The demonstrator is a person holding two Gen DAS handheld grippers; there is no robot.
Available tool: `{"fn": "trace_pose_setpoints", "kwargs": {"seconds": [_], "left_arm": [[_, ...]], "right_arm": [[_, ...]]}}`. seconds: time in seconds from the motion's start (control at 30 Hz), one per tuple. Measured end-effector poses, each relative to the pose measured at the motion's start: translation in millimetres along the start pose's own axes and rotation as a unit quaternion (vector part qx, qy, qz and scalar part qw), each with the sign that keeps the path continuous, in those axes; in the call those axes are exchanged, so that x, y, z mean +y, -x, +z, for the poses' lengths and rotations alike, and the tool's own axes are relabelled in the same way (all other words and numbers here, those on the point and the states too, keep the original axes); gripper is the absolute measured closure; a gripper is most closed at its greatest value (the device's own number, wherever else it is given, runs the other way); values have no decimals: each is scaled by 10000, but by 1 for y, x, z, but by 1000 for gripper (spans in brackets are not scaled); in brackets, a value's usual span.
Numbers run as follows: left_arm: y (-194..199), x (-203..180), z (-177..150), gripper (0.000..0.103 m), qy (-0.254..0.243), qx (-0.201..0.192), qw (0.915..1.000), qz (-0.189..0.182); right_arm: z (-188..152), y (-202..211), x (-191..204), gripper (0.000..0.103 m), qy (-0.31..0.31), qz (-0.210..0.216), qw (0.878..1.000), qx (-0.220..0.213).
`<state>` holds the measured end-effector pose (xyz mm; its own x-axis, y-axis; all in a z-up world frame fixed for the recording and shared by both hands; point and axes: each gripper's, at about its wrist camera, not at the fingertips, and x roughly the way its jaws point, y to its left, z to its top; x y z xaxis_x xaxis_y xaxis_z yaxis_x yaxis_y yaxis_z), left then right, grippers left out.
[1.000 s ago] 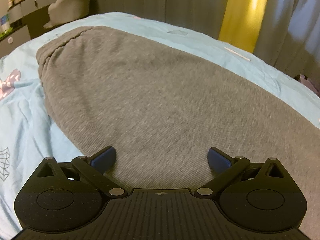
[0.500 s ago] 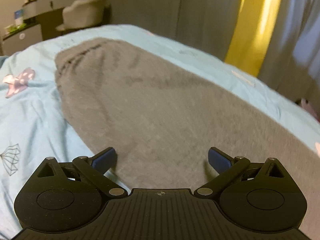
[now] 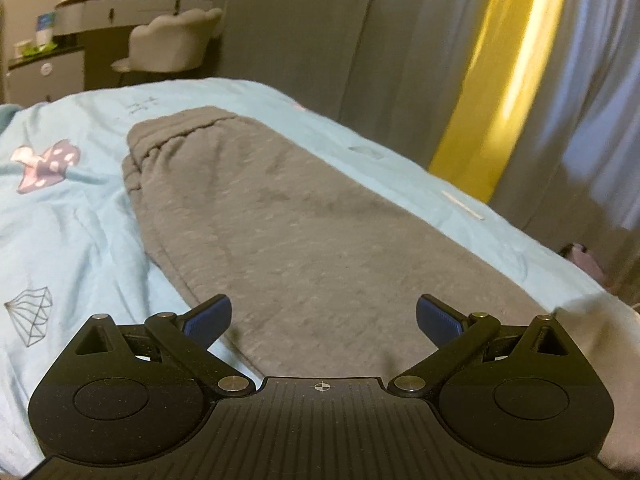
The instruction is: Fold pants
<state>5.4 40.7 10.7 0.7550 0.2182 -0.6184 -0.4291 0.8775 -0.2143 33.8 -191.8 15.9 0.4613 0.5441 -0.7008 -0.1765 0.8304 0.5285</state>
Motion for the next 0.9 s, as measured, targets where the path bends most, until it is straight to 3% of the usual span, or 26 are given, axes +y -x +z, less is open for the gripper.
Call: {"fn": "trace_pose_setpoints", "kwargs": {"seconds": [0.03,0.07,0.1,0.13,0.2,0.23,0.3,0.37,0.4,0.57,0.63,0.7,0.73,0.77,0.83,0.9], "left_arm": [[0,-1,0,1,-40,11,10000,-71],[0,-2,-1,1,-83,33,9998,-151],[-1,-3,-1,1,-121,62,9997,-219],[-3,-5,-1,1,-168,125,9993,-307],[-5,-10,-2,1,-281,256,9981,-477],[-6,-14,-3,1,-412,331,9969,-589],[-5,-27,-6,1,-693,511,9926,-859],[-4,-44,-11,1,-1063,796,9830,-1270],[-2,-53,-14,1,-1188,892,9786,-1427],[-16,-101,-24,1,-1334,1861,9463,-2281],[-32,-116,-29,2,-1314,2275,9357,-2356],[-50,-128,-33,9,-1367,2638,9269,-2291],[-60,-132,-36,15,-1308,2879,9208,-2285],[-68,-134,-38,14,-1203,3093,9125,-2390],[-77,-136,-38,12,-919,3245,9048,-2599],[-81,-138,-38,18,-656,3313,9008,-2729]], "right_arm": [[-6,-5,-4,65,-180,91,9997,155],[-12,3,-9,64,-275,202,9994,-45],[-13,13,-13,56,-342,266,9989,-179],[-11,27,-20,40,-486,305,9977,-368],[-12,54,-37,18,-818,195,9929,-837],[-13,66,-47,13,-975,75,9902,-996],[-13,84,-73,13,-1233,-464,9864,-982],[-19,93,-93,13,-1333,-1241,9805,-745],[-23,98,-101,13,-1548,-1348,9760,-726],[-40,114,-128,6,-2328,-797,9610,-1262],[-42,111,-133,6,-2471,-819,9563,-1328],[-38,108,-137,6,-2559,-868,9546,-1252],[-38,107,-138,5,-2567,-855,9550,-1213],[-36,107,-138,5,-2540,-851,9559,-1203],[-36,107,-133,4,-2418,-819,9592,-1215],[-34,107,-131,4,-2334,-787,9611,-1252]]}}
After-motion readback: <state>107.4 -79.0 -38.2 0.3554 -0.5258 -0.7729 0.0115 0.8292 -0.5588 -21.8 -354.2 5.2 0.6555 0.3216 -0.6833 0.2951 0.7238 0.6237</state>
